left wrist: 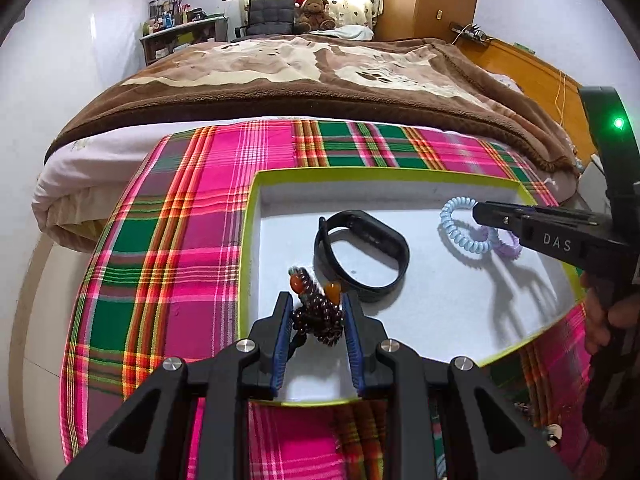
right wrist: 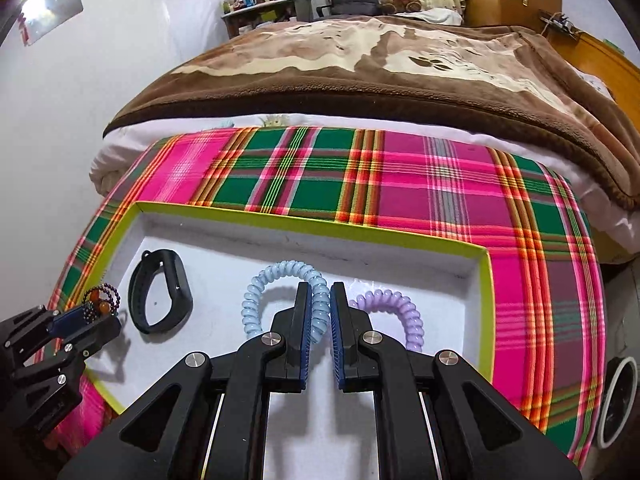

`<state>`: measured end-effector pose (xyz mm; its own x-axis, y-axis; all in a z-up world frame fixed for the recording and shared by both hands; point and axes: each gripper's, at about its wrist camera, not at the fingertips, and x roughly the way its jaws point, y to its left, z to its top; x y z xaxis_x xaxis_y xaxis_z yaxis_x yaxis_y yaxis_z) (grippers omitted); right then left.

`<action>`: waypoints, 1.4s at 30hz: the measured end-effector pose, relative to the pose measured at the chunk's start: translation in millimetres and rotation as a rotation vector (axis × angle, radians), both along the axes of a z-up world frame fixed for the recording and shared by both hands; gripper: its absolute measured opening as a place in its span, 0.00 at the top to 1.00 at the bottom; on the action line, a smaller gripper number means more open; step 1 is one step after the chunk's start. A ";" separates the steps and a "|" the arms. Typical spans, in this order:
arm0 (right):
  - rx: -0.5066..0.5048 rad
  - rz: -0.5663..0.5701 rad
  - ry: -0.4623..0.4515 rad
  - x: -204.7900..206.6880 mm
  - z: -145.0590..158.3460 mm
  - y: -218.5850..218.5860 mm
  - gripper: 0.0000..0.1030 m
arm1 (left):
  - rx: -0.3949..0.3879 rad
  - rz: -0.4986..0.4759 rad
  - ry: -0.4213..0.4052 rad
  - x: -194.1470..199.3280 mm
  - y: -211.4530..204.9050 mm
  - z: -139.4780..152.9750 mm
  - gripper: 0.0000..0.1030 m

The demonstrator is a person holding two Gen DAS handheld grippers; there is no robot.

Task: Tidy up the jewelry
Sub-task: 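Carry the blue coil and beaded bracelet into the tray and open both grippers, then withdraw both open grippers from the tray toward the jewelry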

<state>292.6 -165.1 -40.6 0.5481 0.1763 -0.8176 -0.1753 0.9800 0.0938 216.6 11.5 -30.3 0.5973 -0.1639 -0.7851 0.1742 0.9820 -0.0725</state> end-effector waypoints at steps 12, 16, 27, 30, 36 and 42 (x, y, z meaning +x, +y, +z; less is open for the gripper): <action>-0.028 0.000 0.006 5.9 -8.4 4.6 0.91 | -0.014 -0.007 0.013 4.2 -1.5 -3.8 0.74; -0.049 -0.001 -0.002 5.4 -9.3 6.6 0.90 | -0.028 -0.007 0.018 5.1 -0.9 -4.5 0.74; -0.057 -0.007 -0.013 5.4 -7.0 6.8 0.84 | -0.067 -0.013 0.019 5.1 1.1 -3.3 0.66; -0.046 -0.011 -0.025 1.6 -3.4 4.4 0.76 | -0.085 -0.008 0.021 3.6 3.3 -1.1 0.62; -0.040 -0.007 -0.059 -10.8 8.8 4.1 0.60 | -0.100 -0.006 -0.003 -6.0 3.4 10.3 0.53; -0.015 0.002 -0.093 -35.2 26.6 2.2 0.60 | -0.114 -0.024 -0.016 -24.5 1.5 22.4 0.46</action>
